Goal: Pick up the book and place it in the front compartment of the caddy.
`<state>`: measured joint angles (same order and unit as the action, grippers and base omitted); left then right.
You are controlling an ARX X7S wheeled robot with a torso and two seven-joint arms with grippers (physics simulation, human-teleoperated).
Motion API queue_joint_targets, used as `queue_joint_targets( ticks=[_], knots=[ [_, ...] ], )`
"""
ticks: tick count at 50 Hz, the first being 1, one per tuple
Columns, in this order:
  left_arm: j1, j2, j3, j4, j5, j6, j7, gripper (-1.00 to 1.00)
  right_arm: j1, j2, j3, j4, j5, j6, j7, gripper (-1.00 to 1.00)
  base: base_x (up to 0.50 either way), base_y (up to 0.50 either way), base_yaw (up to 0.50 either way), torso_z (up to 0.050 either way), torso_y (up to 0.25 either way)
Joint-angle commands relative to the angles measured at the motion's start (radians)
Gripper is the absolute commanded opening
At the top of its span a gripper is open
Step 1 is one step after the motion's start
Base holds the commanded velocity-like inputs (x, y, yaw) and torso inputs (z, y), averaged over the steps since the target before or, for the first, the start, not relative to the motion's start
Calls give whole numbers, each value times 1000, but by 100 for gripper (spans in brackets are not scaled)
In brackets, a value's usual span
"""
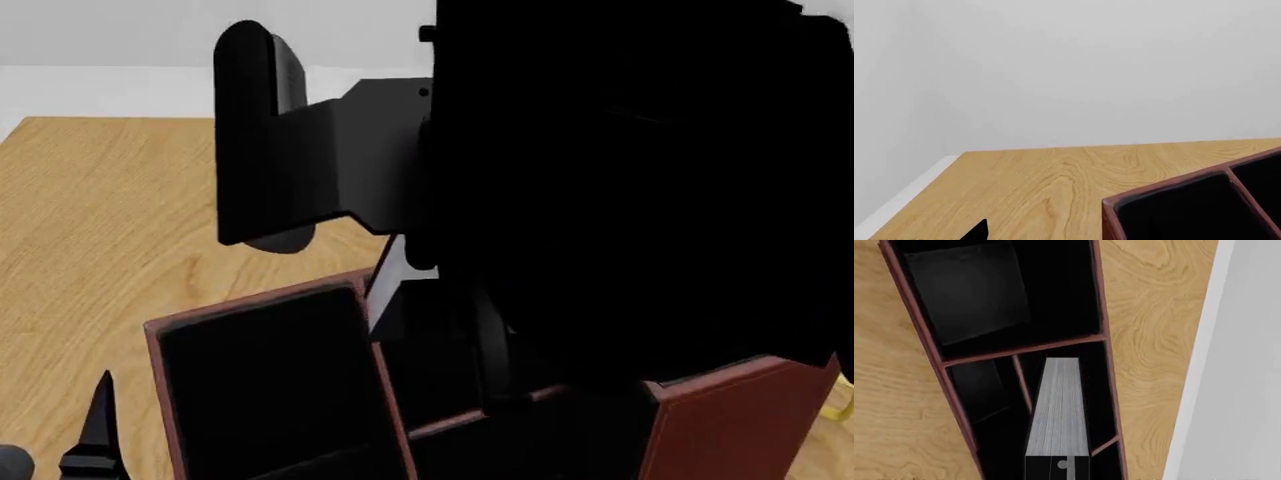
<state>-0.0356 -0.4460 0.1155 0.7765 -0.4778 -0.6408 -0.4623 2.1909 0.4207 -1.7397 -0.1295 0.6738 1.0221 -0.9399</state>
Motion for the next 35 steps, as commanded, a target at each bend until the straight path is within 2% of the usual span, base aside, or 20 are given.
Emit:
queue_joint_targets(
  ticks=[1,35],
  knots=[
    [5,14,-18,1,3,13,33,100,-21,-7,-3,-6,-98,-39,3,-100,0,0,0,0,0],
    [12,3,-25,2,-8,22,23,100,-111,-10,-45,21,-177,-102,63,-100,0,0,0,0,1]
  ],
)
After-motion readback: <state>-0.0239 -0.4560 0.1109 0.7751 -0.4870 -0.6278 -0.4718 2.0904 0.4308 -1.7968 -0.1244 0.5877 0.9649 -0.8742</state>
